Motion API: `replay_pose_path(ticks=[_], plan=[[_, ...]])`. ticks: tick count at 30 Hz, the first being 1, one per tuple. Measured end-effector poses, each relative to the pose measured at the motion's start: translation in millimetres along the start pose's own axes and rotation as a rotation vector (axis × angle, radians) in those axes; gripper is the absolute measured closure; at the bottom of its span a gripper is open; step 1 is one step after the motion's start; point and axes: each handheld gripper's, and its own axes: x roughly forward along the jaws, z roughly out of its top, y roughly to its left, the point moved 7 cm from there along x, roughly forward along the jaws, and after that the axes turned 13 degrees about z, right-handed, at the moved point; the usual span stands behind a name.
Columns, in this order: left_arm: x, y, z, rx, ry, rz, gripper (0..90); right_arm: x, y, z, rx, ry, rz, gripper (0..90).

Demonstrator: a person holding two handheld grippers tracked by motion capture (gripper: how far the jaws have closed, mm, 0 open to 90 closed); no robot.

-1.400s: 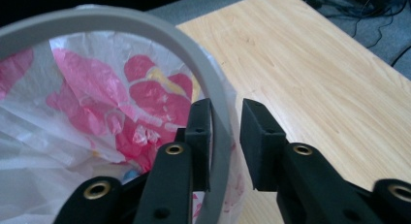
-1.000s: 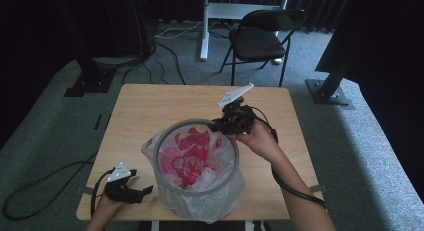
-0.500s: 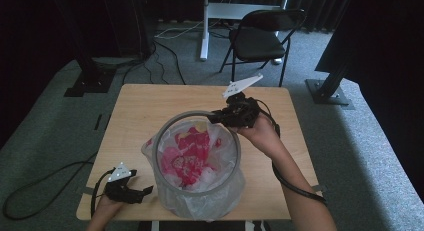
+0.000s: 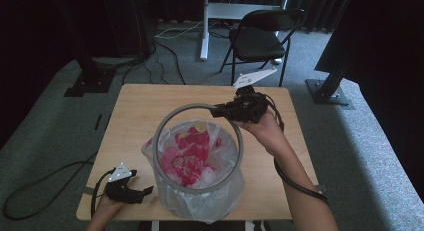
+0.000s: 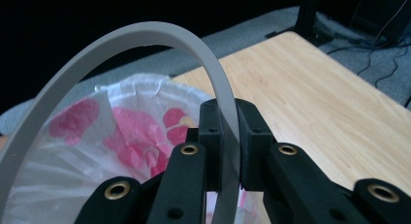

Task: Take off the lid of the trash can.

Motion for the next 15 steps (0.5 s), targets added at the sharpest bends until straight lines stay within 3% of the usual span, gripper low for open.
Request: replay_pose_path(ticks=[7, 15], plan=[[0.4, 0.3, -0.1, -0.004, 0.004, 0.003, 1.8, -25.6, -9.2, 4.1, 0.038, -0.084, -0.026, 82.5], [0.3, 0.8, -0.1, -0.014, 0.005, -0.003, 1.8, -60.4, -23.5, -3.7, 0.092, -0.152, -0.082, 82.4]])
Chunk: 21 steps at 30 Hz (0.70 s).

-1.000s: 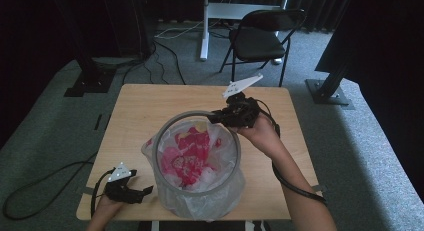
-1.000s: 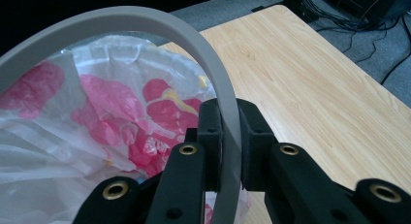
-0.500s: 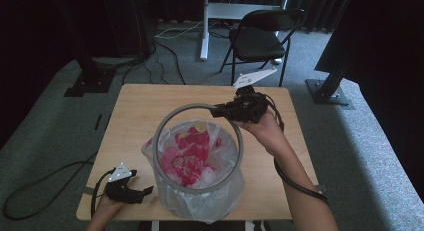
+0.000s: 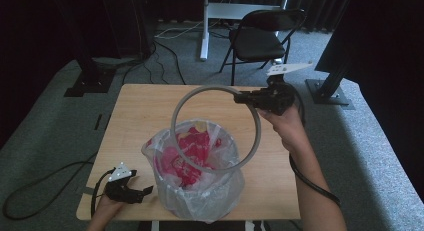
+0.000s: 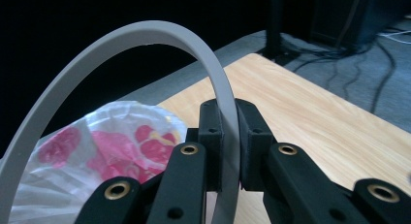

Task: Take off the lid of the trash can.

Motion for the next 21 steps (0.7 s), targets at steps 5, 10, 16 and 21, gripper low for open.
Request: replay_pose_path(ticks=[5, 10, 16, 21], plan=[[0.4, 0.0, -0.1, 0.005, 0.003, 0.006, 1.9, -22.1, -10.6, -3.4, 0.021, -0.019, -0.067, 82.5], [0.4, 0.6, 0.0, -0.004, 0.002, 0.003, 1.8, -47.2, -20.1, -10.1, 0.05, -0.049, -0.115, 82.4], [0.7, 0.4, -0.2, 0.001, 0.008, 0.006, 1.8, -78.3, -31.3, -20.6, 0.085, -0.084, -0.169, 82.5], [1.1, 0.4, -0.3, 0.001, 0.012, 0.006, 1.8, -102.1, -39.5, -33.6, 0.115, -0.104, -0.206, 82.5]])
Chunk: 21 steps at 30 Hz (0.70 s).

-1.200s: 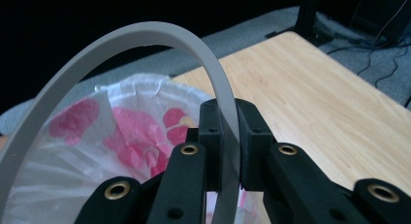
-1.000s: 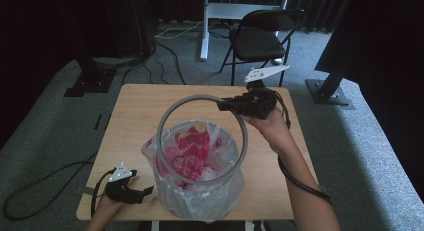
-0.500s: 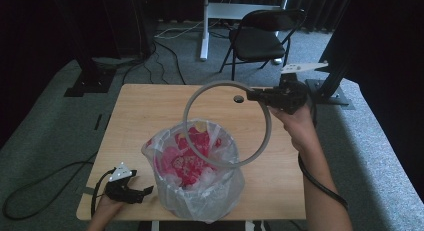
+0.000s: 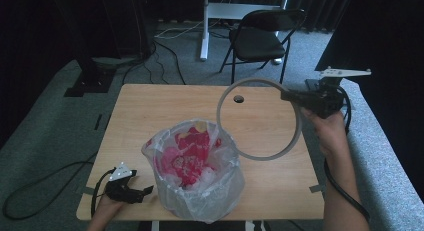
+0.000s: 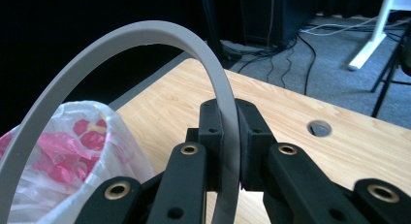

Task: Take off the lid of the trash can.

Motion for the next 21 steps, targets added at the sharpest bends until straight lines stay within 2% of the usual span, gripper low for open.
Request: replay_pose_path(ticks=[10, 15, 21], plan=[[0.2, 0.4, -0.1, -0.003, 0.003, 0.003, 1.9, -39.5, -28.1, -20.5, 0.068, -0.05, -0.057, 82.5], [0.4, 0.4, -0.1, -0.002, 0.005, 0.003, 1.8, -47.4, -42.3, -39.1, 0.107, -0.04, -0.084, 82.5], [0.5, 0.4, -0.1, -0.004, 0.006, 0.003, 1.8, -47.1, -58.0, -63.5, 0.146, -0.012, -0.11, 82.4]])
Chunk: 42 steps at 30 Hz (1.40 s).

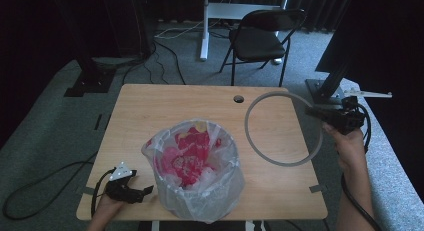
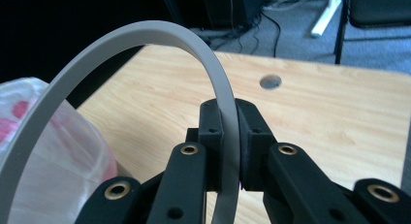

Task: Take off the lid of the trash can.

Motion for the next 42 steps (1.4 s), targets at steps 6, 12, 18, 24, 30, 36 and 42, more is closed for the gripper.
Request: replay_pose_path(ticks=[6, 12, 18, 24, 30, 36, 42], plan=[[0.6, -0.3, -0.2, 0.003, 0.004, 0.0, 1.9, 8.3, -17.8, -22.9, 0.045, 0.021, -0.027, 82.4], [0.7, -0.4, -0.3, 0.002, 0.006, -0.001, 1.9, 21.6, -38.8, -55.6, 0.099, 0.055, -0.034, 82.3], [0.8, -0.5, -0.3, 0.002, 0.006, 0.001, 1.9, 34.2, -55.8, -84.5, 0.149, 0.077, -0.022, 82.4], [0.8, -0.4, -0.3, 0.004, 0.007, 0.002, 1.9, 46.4, -65.9, -109.3, 0.168, 0.087, -0.002, 82.3], [1.0, -0.7, -0.3, 0.002, 0.008, 0.0, 1.9, 53.1, -77.0, -129.7, 0.21, 0.1, -0.002, 82.3], [1.1, -0.9, -0.6, 0.003, 0.011, 0.001, 1.9, 60.6, -84.8, -148.2, 0.231, 0.124, -0.005, 82.2], [1.1, -1.0, -0.7, 0.003, 0.012, 0.0, 1.9, 66.4, -93.3, -164.2, 0.255, 0.141, -0.015, 82.2]])
